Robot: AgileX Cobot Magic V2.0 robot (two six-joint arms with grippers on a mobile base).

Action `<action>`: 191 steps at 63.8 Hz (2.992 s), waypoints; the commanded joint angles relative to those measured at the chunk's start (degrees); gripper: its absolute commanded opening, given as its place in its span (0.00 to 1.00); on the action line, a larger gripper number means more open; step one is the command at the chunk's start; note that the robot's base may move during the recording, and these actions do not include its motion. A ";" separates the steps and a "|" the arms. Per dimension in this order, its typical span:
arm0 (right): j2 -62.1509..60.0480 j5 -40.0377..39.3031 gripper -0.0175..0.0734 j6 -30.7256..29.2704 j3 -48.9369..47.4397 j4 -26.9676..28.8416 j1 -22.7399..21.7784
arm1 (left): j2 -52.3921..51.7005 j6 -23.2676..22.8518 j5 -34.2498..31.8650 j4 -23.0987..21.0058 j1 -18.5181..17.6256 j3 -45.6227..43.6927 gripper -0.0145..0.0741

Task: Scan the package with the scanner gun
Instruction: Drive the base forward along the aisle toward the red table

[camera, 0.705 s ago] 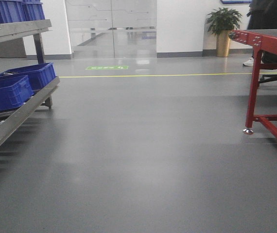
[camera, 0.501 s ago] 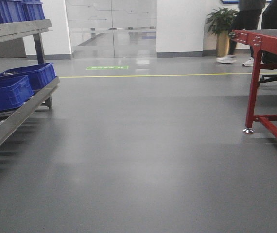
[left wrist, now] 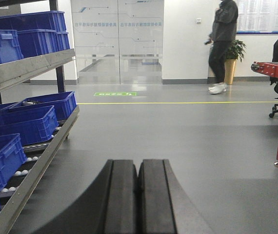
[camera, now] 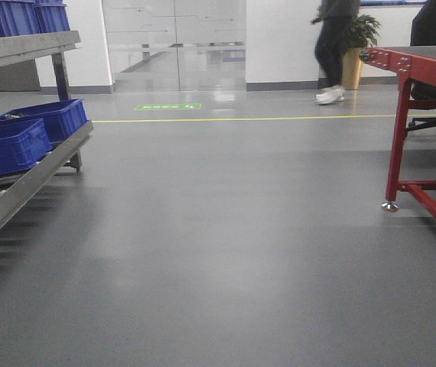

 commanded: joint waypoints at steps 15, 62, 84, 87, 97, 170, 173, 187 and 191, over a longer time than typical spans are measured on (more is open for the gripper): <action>-0.12 -0.93 0.01 0.16 -0.03 0.15 -0.21 | -0.24 0.00 -1.18 -0.26 0.14 -0.11 0.04; -0.12 -0.93 0.01 0.16 -0.03 0.15 -0.21 | -0.24 0.00 -1.18 -0.26 0.14 -0.11 0.04; -0.12 -0.93 0.01 0.16 -0.03 0.15 -0.21 | -0.24 0.00 -1.18 -0.26 0.14 -0.11 0.04; -0.12 -0.93 0.01 0.16 -0.03 0.15 -0.21 | -0.24 0.00 -1.18 -0.26 0.14 -0.11 0.04; -0.12 -0.93 0.01 0.16 -0.03 0.15 -0.21 | -0.24 0.00 -1.18 -0.26 0.14 -0.11 0.04; -0.12 -0.93 0.01 0.16 -0.03 0.15 -0.21 | -0.24 0.00 -1.18 -0.26 0.14 -0.11 0.04; -0.12 -0.93 0.01 0.16 -0.03 0.15 -0.21 | -0.24 0.00 -1.18 -0.26 0.14 -0.11 0.04; -0.12 -0.93 0.01 0.16 -0.03 0.15 -0.21 | -0.24 0.00 -1.18 -0.26 0.14 -0.11 0.04; -0.12 -0.93 0.01 0.16 -0.03 0.15 -0.21 | -0.24 0.00 -1.18 -0.26 0.14 -0.11 0.04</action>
